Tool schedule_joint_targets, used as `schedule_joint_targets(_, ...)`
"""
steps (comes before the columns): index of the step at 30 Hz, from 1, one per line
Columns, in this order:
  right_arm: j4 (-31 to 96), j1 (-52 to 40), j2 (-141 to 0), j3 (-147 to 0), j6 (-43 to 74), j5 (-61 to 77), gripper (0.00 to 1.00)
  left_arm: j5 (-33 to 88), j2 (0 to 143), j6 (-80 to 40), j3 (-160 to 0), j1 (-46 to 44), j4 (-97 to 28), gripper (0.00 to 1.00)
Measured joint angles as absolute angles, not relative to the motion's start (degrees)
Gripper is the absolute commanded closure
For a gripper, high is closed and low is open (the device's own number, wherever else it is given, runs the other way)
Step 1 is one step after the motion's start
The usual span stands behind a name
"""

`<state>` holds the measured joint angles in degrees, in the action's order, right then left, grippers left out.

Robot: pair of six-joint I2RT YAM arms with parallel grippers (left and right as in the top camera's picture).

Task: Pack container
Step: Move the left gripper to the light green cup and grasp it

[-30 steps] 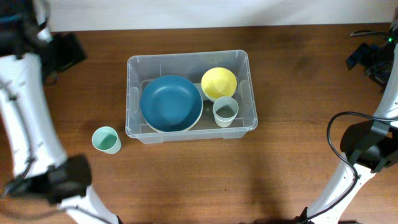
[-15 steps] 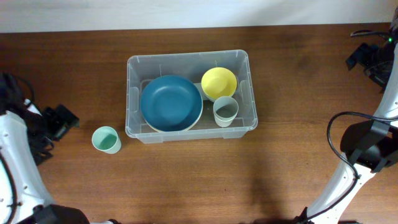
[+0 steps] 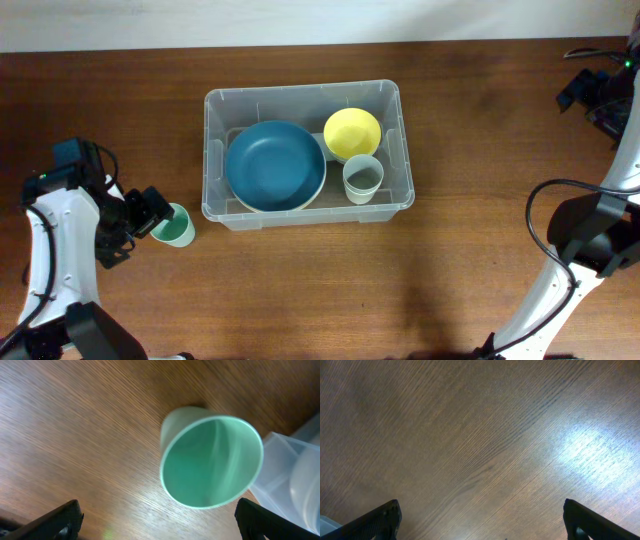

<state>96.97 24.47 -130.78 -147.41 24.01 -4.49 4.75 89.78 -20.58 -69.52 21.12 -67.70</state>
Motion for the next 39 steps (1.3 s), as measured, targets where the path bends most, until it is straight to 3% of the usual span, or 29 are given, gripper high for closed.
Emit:
schedule_joint_targets(20,96.97,24.47,-130.78,-147.41,24.01,-4.49,0.01,2.26,89.67,-20.78,-59.59,21.10,-56.60,0.04)
schedule_joint_targets(21,96.99,24.47,-130.78,-147.41,23.97,-4.49,0.01,2.26,89.67,-20.82,-59.33,21.10,-56.34,0.09)
schedule_joint_targets(23,96.97,24.47,-130.78,-147.41,24.01,-4.49,0.01,2.20,89.67,-20.80,-58.96,21.10,-56.05,0.30)
schedule_joint_targets(25,96.97,24.47,-130.78,-147.41,24.01,-4.49,0.01,2.07,89.67,-21.02,-58.74,21.10,-55.55,0.46)
schedule_joint_targets(28,96.97,24.47,-130.78,-147.41,24.01,-4.49,0.01,1.93,89.67,-21.69,-58.70,21.10,-54.78,0.55)
schedule_joint_targets(36,96.97,24.47,-130.78,-147.41,23.99,-4.49,0.01,1.87,89.67,-22.98,-58.70,21.10,-53.93,0.99)
schedule_joint_targets(39,96.99,24.47,-130.78,-147.41,24.01,-4.49,0.01,1.91,89.67,-23.44,-58.70,21.10,-53.36,0.99)
